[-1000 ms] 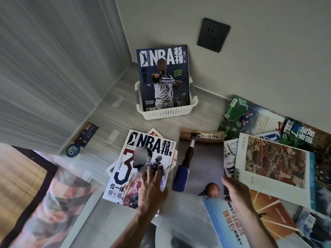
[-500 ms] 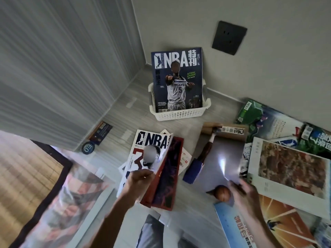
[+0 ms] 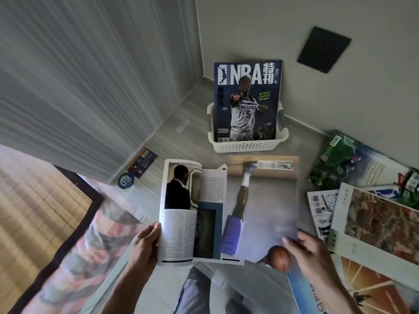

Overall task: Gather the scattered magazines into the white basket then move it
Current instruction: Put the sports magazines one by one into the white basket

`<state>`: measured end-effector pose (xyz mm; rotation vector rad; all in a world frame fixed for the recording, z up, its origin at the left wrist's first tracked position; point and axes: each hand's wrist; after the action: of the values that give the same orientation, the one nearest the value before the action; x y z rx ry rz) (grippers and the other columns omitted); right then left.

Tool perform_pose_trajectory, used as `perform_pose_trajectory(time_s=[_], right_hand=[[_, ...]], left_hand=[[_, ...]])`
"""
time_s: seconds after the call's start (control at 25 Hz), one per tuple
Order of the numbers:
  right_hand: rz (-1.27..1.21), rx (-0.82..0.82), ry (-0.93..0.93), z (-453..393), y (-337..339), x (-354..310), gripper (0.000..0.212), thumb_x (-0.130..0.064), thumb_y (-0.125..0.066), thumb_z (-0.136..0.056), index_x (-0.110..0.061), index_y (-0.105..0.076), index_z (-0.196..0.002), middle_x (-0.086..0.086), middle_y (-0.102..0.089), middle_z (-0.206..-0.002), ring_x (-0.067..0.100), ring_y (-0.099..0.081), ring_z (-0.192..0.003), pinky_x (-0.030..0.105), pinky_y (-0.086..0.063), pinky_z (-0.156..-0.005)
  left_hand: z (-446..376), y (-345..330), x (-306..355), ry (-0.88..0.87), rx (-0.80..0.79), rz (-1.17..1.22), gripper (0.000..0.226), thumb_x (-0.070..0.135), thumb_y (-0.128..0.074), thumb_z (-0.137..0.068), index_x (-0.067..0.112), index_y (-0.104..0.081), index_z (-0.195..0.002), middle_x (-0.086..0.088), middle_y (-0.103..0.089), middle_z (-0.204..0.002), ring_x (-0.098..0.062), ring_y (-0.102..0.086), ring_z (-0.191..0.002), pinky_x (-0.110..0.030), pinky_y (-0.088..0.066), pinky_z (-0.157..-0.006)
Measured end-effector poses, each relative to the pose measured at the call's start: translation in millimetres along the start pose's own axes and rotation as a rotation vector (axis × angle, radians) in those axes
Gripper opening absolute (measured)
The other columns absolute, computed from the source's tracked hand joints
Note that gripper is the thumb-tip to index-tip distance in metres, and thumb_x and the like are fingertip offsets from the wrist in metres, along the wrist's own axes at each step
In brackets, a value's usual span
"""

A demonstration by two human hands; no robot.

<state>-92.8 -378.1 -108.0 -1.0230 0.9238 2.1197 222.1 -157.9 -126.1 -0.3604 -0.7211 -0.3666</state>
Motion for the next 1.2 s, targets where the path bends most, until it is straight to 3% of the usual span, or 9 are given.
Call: perform_pose_trajectory(time_s=[0.12, 0.28, 0.44, 0.64, 0.84, 0.96, 1.04, 1.12, 1.2], right_hand=[[0.152, -0.067, -0.036, -26, -63, 4, 0.009, -0.014, -0.068, -0.085, -0.007, -0.067, -0.08, 0.002, -0.074, -0.071, 0.018, -0.068, -0.067, 0.034, -0.053, -0.065], [0.129, -0.138, -0.057, -46, -116, 13, 0.008, -0.027, -0.066, -0.08, -0.022, -0.065, -0.073, -0.015, -0.061, -0.055, -0.001, -0.051, -0.052, 0.026, -0.041, -0.055], [0.122, -0.21, -0.17, -45, -138, 18, 0.014, -0.023, -0.069, -0.082, -0.011, -0.067, -0.075, -0.004, -0.068, -0.07, 0.014, -0.062, -0.067, 0.032, -0.049, -0.065], [-0.001, 0.025, -0.178, -36, -110, 2, 0.018, -0.048, -0.052, -0.092, -0.038, -0.065, -0.083, -0.007, -0.072, -0.085, 0.016, -0.069, -0.072, 0.031, -0.051, -0.058], [0.04, -0.204, -0.169, -33, -104, -23, 0.029, -0.054, -0.049, -0.093, -0.029, -0.058, -0.08, -0.016, -0.062, -0.079, 0.004, -0.059, -0.073, 0.025, -0.044, -0.061], [0.119, -0.164, -0.165, -31, -114, -18, 0.025, -0.036, -0.06, -0.093, -0.017, -0.061, -0.11, 0.002, -0.07, -0.097, 0.024, -0.07, -0.076, 0.042, -0.058, -0.063], [0.134, -0.085, -0.15, -31, -106, -16, 0.058, -0.034, -0.072, -0.085, -0.019, -0.046, -0.134, -0.001, -0.058, -0.121, 0.021, -0.067, -0.092, 0.036, -0.058, -0.073], [0.058, -0.001, -0.175, -41, -86, -29, 0.082, -0.027, -0.084, -0.073, -0.023, -0.037, -0.141, -0.004, -0.051, -0.126, 0.015, -0.055, -0.1, 0.025, -0.049, -0.073], [-0.172, -0.085, -0.159, -59, -56, -52, 0.065, -0.017, -0.085, -0.068, -0.029, -0.053, -0.124, 0.002, -0.065, -0.114, 0.011, -0.058, -0.077, 0.022, -0.043, -0.055]], left_hand=[[1, 13, 0, -0.005, 0.046, 0.072, 0.023, 0.012, -0.048, -0.097, 0.001, -0.068, -0.091, -0.011, -0.066, -0.077, -0.017, -0.063, -0.061, -0.023, -0.055, -0.056], [-4, 20, -4, -0.013, 0.06, 0.064, 0.025, 0.012, -0.046, -0.098, 0.003, -0.067, -0.089, -0.01, -0.065, -0.073, -0.016, -0.062, -0.058, -0.023, -0.053, -0.051], [-11, 23, -14, 0.037, 0.036, 0.04, 0.027, 0.018, -0.052, -0.095, 0.011, -0.073, -0.081, -0.007, -0.067, -0.072, -0.016, -0.064, -0.059, -0.025, -0.053, -0.051], [-30, 8, -16, -0.017, -0.059, -0.29, 0.044, 0.057, -0.062, -0.079, 0.021, -0.073, -0.101, 0.0, -0.074, -0.106, -0.017, -0.07, -0.096, -0.04, -0.052, -0.085], [-40, -47, -9, -0.097, 0.043, -0.678, 0.047, 0.028, -0.073, -0.074, 0.021, -0.056, -0.117, -0.012, -0.063, -0.115, -0.03, -0.068, -0.094, -0.053, -0.057, -0.084], [-41, -75, -2, -0.037, 0.022, -0.589, 0.026, -0.002, -0.061, -0.085, 0.024, -0.061, -0.09, -0.02, -0.067, -0.103, -0.035, -0.067, -0.091, -0.058, -0.054, -0.087], [-29, -92, 0, -0.109, -0.006, -0.679, 0.035, -0.002, -0.052, -0.09, 0.03, -0.064, -0.087, -0.022, -0.069, -0.103, -0.029, -0.065, -0.087, -0.056, -0.054, -0.087], [-12, -98, 6, -0.305, -0.19, -0.628, 0.034, 0.009, -0.056, -0.093, 0.041, -0.068, -0.094, -0.015, -0.073, -0.094, -0.027, -0.068, -0.08, -0.057, -0.058, -0.076], [3, -97, 22, -0.452, -0.502, -0.513, 0.021, 0.022, -0.06, -0.093, 0.029, -0.068, -0.111, -0.017, -0.073, -0.099, -0.038, -0.07, -0.085, -0.058, -0.058, -0.072]])
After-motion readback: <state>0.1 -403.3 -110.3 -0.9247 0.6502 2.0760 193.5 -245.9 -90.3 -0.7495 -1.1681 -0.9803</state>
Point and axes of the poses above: each hand's wrist, its own z-axis away from the middle knuckle, its own y-axis out of the back of the hand, x = y × z
